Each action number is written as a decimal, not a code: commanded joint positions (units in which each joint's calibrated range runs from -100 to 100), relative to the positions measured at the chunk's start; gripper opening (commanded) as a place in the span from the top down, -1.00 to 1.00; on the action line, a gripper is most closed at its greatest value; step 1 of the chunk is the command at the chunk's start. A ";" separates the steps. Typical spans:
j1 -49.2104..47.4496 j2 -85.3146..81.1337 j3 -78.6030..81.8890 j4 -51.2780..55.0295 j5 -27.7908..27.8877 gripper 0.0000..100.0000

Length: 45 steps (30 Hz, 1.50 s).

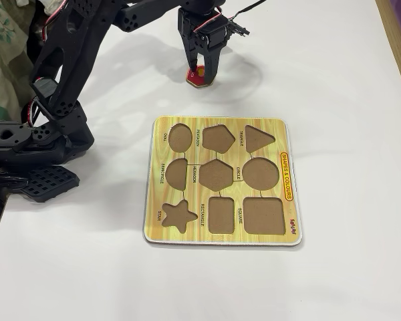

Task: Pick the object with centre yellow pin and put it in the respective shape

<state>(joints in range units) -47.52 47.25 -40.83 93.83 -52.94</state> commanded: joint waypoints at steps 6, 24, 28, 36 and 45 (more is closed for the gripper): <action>-0.33 -0.56 -1.80 0.47 -0.20 0.66; -0.23 -0.56 -1.08 0.47 -0.20 0.83; -0.23 -0.56 -1.08 0.47 -0.20 0.96; 0.06 -0.56 -1.08 0.47 -0.20 0.98; 0.06 -0.56 -1.08 0.47 0.01 0.82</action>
<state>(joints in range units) -47.33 47.25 -40.83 94.60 -52.94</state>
